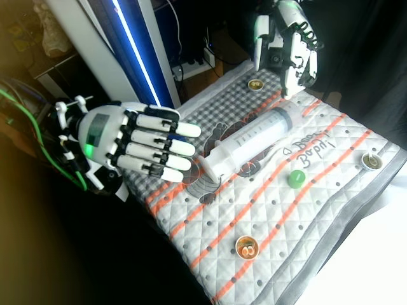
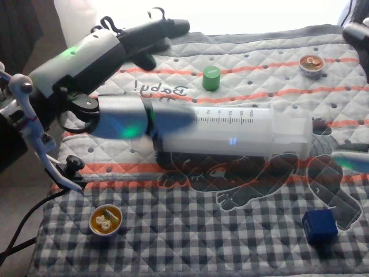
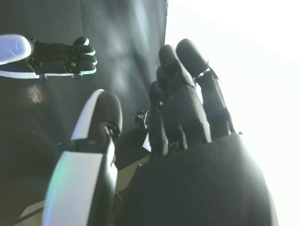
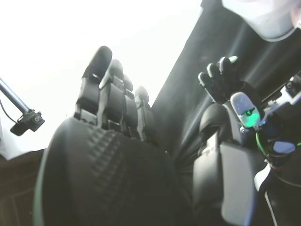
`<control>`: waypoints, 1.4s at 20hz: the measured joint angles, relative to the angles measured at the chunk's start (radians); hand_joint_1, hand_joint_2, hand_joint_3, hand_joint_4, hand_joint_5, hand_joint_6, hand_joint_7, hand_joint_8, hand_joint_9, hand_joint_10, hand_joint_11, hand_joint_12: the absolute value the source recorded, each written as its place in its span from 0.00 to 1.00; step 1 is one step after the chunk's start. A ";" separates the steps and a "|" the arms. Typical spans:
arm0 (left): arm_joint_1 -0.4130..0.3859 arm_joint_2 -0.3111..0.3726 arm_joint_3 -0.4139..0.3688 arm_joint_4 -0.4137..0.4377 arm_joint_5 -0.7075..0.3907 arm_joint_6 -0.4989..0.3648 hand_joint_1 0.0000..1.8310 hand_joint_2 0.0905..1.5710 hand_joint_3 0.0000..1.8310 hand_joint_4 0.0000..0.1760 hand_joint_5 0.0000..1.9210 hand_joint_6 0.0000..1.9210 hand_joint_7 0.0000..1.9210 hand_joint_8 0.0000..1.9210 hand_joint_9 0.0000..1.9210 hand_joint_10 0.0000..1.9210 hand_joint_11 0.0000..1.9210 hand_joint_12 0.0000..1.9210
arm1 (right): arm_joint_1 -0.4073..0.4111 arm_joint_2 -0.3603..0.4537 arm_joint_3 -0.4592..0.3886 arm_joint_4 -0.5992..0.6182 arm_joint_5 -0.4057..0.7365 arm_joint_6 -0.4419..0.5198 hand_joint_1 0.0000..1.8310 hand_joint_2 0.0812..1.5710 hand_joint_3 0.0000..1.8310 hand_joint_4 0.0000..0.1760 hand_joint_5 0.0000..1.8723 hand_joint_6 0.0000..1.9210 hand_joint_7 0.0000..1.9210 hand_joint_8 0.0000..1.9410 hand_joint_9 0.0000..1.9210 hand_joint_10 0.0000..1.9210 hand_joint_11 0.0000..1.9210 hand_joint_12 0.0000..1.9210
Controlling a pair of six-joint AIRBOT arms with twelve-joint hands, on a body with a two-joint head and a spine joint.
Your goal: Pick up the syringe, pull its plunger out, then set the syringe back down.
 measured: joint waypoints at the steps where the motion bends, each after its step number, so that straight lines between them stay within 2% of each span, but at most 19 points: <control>1: 0.000 0.000 0.000 0.003 0.000 0.000 0.47 0.49 0.04 0.07 0.10 0.01 0.00 0.00 0.01 0.03 0.00 0.54 | 0.000 0.000 0.000 0.000 0.000 0.000 0.49 0.49 0.00 0.14 0.16 0.01 0.10 0.00 0.08 0.01 0.00 0.31; 2: 0.000 0.000 0.000 0.003 -0.002 0.000 0.46 0.50 0.03 0.00 0.10 0.00 0.02 0.01 0.04 0.04 0.00 0.57 | 0.000 0.000 0.000 -0.002 0.000 0.000 0.50 0.50 0.01 0.01 0.16 0.00 0.10 0.01 0.09 0.01 0.00 0.31; 3: 0.000 0.000 0.000 0.003 -0.002 0.000 0.44 0.51 0.03 0.00 0.10 0.00 0.03 0.01 0.04 0.04 0.00 0.58 | 0.000 0.000 0.000 -0.001 0.000 0.000 0.50 0.50 0.00 0.00 0.16 0.00 0.11 0.01 0.10 0.01 0.00 0.33; 4: -0.001 -0.002 0.000 0.003 -0.002 0.000 0.43 0.51 0.03 0.00 0.10 0.00 0.04 0.01 0.05 0.04 0.00 0.58 | 0.000 0.000 0.000 0.000 0.000 0.000 0.50 0.51 0.01 0.00 0.17 0.01 0.12 0.01 0.10 0.01 0.00 0.33; 5: -0.013 -0.009 0.010 0.009 -0.018 0.000 0.43 0.50 0.02 0.00 0.11 0.00 0.05 0.01 0.05 0.04 0.00 0.58 | 0.000 0.000 0.000 0.002 0.000 0.000 0.49 0.51 0.00 0.06 0.18 0.01 0.13 0.01 0.10 0.01 0.00 0.35; 6: -0.041 -0.026 0.032 0.023 -0.055 0.000 0.45 0.50 0.02 0.00 0.11 0.00 0.07 0.01 0.06 0.04 0.00 0.59 | 0.000 -0.001 0.000 0.001 -0.001 0.000 0.48 0.51 0.01 0.00 0.18 0.00 0.13 0.01 0.11 0.01 0.00 0.36; 7: -0.106 -0.069 0.088 0.050 -0.140 0.000 0.48 0.48 0.00 0.00 0.11 0.00 0.11 0.01 0.10 0.05 0.00 0.59 | 0.000 -0.001 0.000 -0.001 -0.001 0.001 0.49 0.54 0.01 0.00 0.17 0.00 0.14 0.01 0.11 0.01 0.00 0.39; 11: -0.180 -0.130 0.157 0.108 -0.325 0.006 0.55 0.45 0.00 0.00 0.12 0.00 0.10 0.00 0.09 0.03 0.00 0.56 | 0.000 -0.001 0.003 0.009 -0.001 0.001 0.48 0.55 0.01 0.00 0.18 0.00 0.16 0.01 0.13 0.01 0.00 0.45; 15: -0.204 -0.203 0.209 0.115 -0.512 0.114 0.49 0.42 0.00 0.00 0.14 0.00 0.13 0.00 0.12 0.03 0.00 0.66 | 0.000 -0.002 0.005 0.002 -0.001 0.002 0.47 0.58 0.01 0.00 0.15 0.00 0.14 0.00 0.12 0.00 0.00 0.42; 16: -0.204 -0.219 0.217 0.116 -0.549 0.137 0.51 0.41 0.00 0.00 0.14 0.00 0.13 0.00 0.11 0.03 0.00 0.63 | 0.000 -0.002 0.006 0.003 -0.001 0.002 0.47 0.58 0.01 0.00 0.15 0.00 0.14 0.00 0.12 0.00 0.00 0.40; 17: -0.205 -0.235 0.227 0.118 -0.580 0.151 0.50 0.42 0.00 0.00 0.11 0.00 0.08 0.00 0.06 0.00 0.00 0.52 | 0.000 -0.002 0.006 0.005 -0.002 0.001 0.49 0.59 0.00 0.05 0.15 0.00 0.13 0.00 0.11 0.00 0.00 0.35; 18: -0.205 -0.249 0.240 0.119 -0.596 0.154 0.52 0.43 0.00 0.00 0.10 0.00 0.06 0.00 0.05 0.00 0.00 0.49 | 0.000 -0.002 0.006 0.005 -0.002 0.001 0.49 0.59 0.00 0.03 0.16 0.00 0.13 0.00 0.11 0.00 0.00 0.33; 19: -0.208 -0.272 0.263 0.119 -0.620 0.154 0.53 0.44 0.00 0.00 0.10 0.00 0.06 0.00 0.05 0.00 0.00 0.55 | 0.000 -0.002 0.006 0.003 -0.002 0.002 0.50 0.59 0.00 0.00 0.16 0.00 0.13 0.00 0.11 0.00 0.00 0.34; 21: -0.208 -0.309 0.303 0.120 -0.657 0.156 0.52 0.43 0.00 0.00 0.14 0.01 0.11 0.01 0.09 0.01 0.00 0.56 | 0.000 -0.002 0.006 0.004 -0.003 0.002 0.51 0.58 0.00 0.01 0.18 0.01 0.13 0.00 0.12 0.00 0.00 0.37; 22: -0.207 -0.327 0.320 0.120 -0.675 0.156 0.52 0.44 0.00 0.00 0.15 0.01 0.11 0.00 0.08 0.01 0.00 0.53 | 0.000 -0.002 0.006 0.005 -0.003 0.001 0.51 0.59 0.00 0.00 0.18 0.01 0.12 0.00 0.11 0.00 0.00 0.35; 25: -0.205 -0.360 0.358 0.121 -0.697 0.156 0.54 0.50 0.01 0.00 0.21 0.01 0.21 0.02 0.17 0.04 0.00 0.69 | 0.000 -0.002 0.008 0.003 -0.002 0.004 0.52 0.61 0.01 0.00 0.20 0.01 0.13 0.00 0.11 0.00 0.00 0.33; 26: -0.204 -0.371 0.372 0.121 -0.698 0.154 0.56 0.53 0.01 0.00 0.27 0.02 0.25 0.02 0.19 0.05 0.00 0.63 | 0.000 -0.002 0.010 0.003 -0.003 0.005 0.52 0.61 0.01 0.02 0.20 0.01 0.13 0.00 0.12 0.00 0.00 0.32; 27: -0.203 -0.377 0.381 0.121 -0.698 0.155 0.59 0.56 0.00 0.00 0.31 0.01 0.30 0.02 0.22 0.06 0.00 0.63 | 0.000 -0.002 0.012 0.002 -0.003 0.006 0.51 0.61 0.00 0.04 0.21 0.01 0.14 0.00 0.13 0.00 0.00 0.34; 28: -0.201 -0.382 0.392 0.121 -0.695 0.154 0.62 0.58 0.00 0.00 0.35 0.01 0.33 0.02 0.24 0.06 0.00 0.67 | 0.000 -0.002 0.012 0.004 -0.002 0.007 0.51 0.62 0.00 0.00 0.20 0.00 0.14 0.00 0.13 0.00 0.00 0.35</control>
